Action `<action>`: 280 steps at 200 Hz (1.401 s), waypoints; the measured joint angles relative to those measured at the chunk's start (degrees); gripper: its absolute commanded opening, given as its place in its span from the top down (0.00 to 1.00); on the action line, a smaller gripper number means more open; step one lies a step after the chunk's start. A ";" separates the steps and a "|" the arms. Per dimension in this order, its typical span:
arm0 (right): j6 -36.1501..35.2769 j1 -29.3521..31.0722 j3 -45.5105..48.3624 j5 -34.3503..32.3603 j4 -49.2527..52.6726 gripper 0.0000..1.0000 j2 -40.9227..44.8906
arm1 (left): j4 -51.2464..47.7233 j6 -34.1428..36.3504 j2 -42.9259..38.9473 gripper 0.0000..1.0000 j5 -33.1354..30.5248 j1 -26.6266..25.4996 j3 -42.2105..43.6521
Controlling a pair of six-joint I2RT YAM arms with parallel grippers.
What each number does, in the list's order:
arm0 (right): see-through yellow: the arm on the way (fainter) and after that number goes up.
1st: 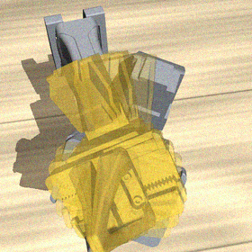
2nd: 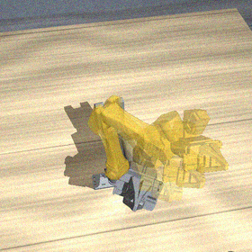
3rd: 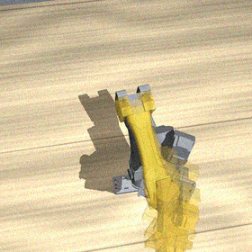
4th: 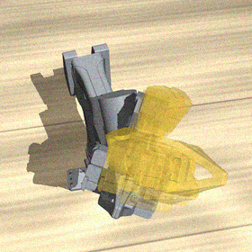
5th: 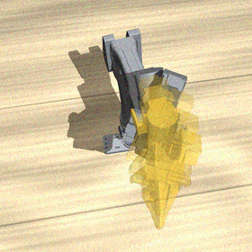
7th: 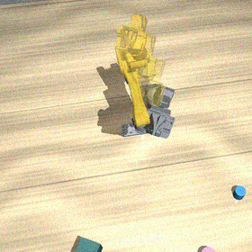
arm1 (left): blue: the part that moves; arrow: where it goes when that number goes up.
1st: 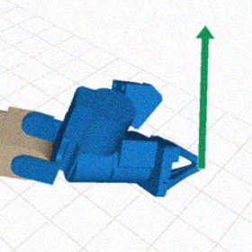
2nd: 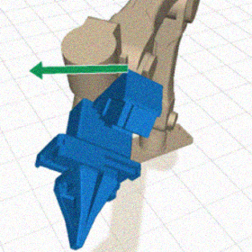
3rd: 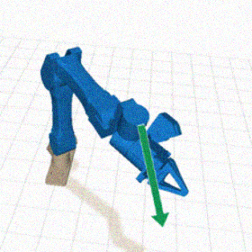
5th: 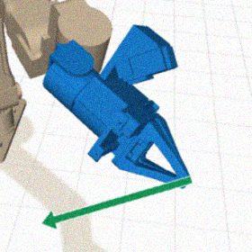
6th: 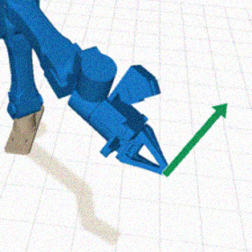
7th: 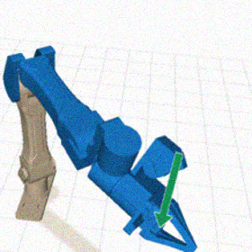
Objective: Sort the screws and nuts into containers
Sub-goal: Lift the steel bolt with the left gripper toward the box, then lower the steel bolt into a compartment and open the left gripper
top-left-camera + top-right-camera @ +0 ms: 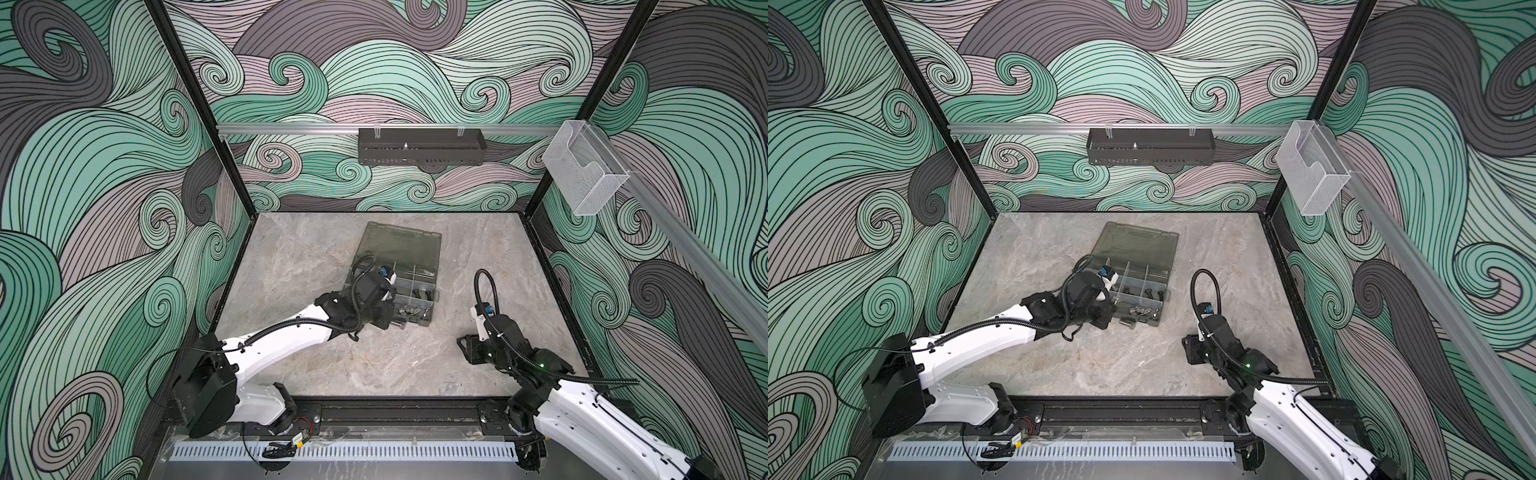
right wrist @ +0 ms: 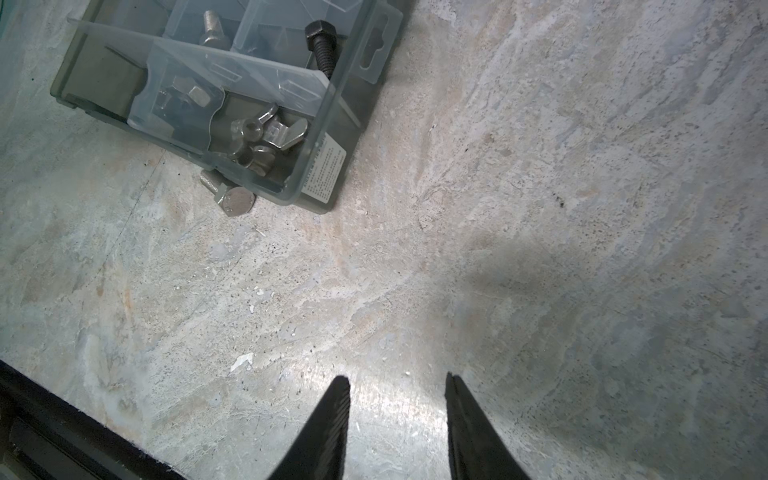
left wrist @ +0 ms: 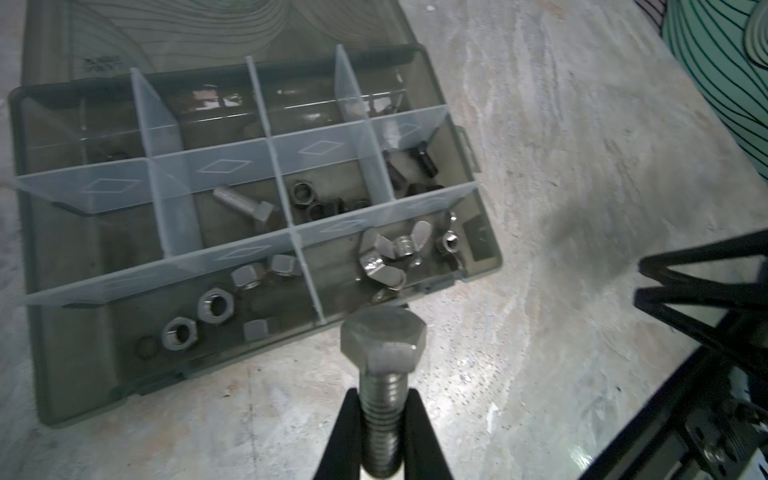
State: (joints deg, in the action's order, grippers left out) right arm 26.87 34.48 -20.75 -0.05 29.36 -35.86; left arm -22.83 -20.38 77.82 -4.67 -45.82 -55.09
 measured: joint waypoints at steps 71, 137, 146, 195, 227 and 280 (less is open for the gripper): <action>0.20 0.00 0.26 -0.04 0.00 0.60 0.24 | -3.02 4.87 17.44 0.95 2.86 10.23 -14.75; 0.20 0.00 0.28 -0.13 0.02 0.60 0.44 | -5.16 6.47 30.47 0.94 5.16 12.44 -22.29; 0.22 0.00 0.28 -0.13 0.02 0.60 0.50 | -5.33 6.47 30.49 0.94 5.22 12.44 -22.34; 0.22 0.00 0.33 -0.15 0.02 0.60 0.76 | -5.57 6.43 30.51 0.82 5.33 12.44 -22.88; 0.22 0.00 0.33 -0.15 0.02 0.60 0.76 | -5.44 6.21 30.51 0.70 5.33 12.44 -22.88; 0.22 0.00 0.33 -0.15 0.02 0.60 0.70 | -5.31 6.19 30.21 0.66 5.29 12.44 -22.47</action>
State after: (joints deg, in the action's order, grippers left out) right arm 27.09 34.48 -20.43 -0.21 29.39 -35.16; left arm -28.14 -14.20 108.03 0.62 -33.39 -77.56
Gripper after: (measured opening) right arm 0.398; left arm 0.333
